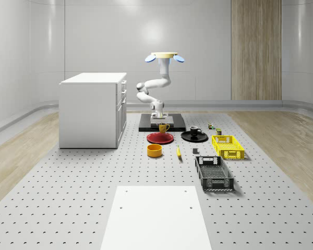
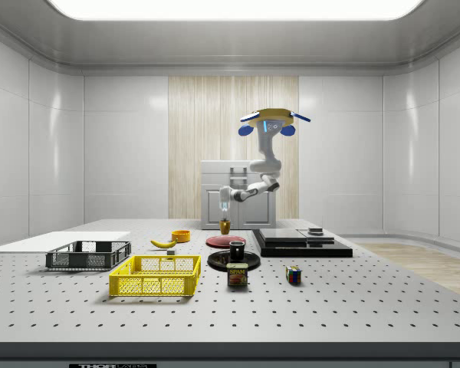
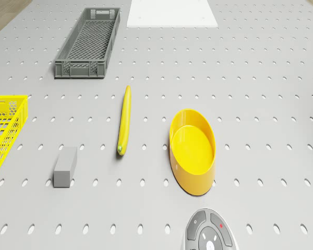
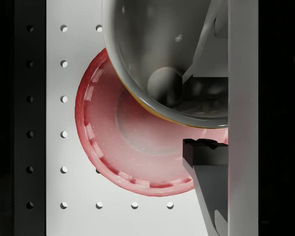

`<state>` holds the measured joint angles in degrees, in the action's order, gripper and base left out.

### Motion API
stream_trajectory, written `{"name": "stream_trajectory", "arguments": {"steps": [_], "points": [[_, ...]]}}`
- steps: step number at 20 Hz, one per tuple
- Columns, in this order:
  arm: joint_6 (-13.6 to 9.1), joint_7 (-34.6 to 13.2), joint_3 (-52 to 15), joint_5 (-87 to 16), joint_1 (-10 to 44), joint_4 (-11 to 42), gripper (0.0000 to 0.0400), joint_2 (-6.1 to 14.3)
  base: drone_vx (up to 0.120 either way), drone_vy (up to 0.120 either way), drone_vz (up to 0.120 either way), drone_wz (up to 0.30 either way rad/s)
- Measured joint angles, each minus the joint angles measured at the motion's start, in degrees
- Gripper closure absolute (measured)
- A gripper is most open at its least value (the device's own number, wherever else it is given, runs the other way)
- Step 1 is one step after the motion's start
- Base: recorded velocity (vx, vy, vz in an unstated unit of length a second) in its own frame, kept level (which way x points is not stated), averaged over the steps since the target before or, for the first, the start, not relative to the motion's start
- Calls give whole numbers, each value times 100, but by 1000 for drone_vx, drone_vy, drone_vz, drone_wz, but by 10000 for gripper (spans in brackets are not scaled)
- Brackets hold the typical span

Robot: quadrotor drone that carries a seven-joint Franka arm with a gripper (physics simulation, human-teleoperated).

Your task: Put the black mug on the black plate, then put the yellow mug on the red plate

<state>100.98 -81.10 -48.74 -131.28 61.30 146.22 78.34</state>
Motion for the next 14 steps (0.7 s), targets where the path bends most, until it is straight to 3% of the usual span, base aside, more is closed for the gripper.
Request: {"name": "stream_trajectory", "arguments": {"steps": [14], "points": [[350, 468, 164, -92, -157, -501, 290, -62, 0, 0, 0, 0]]}}
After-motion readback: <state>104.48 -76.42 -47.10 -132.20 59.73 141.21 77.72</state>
